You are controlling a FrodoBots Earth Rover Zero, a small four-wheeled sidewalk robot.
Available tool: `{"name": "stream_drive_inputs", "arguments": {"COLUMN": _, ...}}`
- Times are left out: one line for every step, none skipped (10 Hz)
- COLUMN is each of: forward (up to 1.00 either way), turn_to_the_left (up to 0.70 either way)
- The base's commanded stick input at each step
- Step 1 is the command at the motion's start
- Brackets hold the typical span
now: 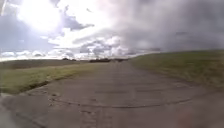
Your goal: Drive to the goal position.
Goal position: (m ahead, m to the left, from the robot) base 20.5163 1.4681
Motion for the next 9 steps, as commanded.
{"name": "stream_drive_inputs", "arguments": {"forward": 1.00, "turn_to_the_left": 0.00}}
{"name": "stream_drive_inputs", "arguments": {"forward": 1.00, "turn_to_the_left": 0.00}}
{"name": "stream_drive_inputs", "arguments": {"forward": 1.00, "turn_to_the_left": 0.00}}
{"name": "stream_drive_inputs", "arguments": {"forward": 1.00, "turn_to_the_left": 0.00}}
{"name": "stream_drive_inputs", "arguments": {"forward": 1.00, "turn_to_the_left": 0.00}}
{"name": "stream_drive_inputs", "arguments": {"forward": 1.00, "turn_to_the_left": -0.13}}
{"name": "stream_drive_inputs", "arguments": {"forward": 1.00, "turn_to_the_left": -0.31}}
{"name": "stream_drive_inputs", "arguments": {"forward": 1.00, "turn_to_the_left": -0.31}}
{"name": "stream_drive_inputs", "arguments": {"forward": 1.00, "turn_to_the_left": -0.15}}
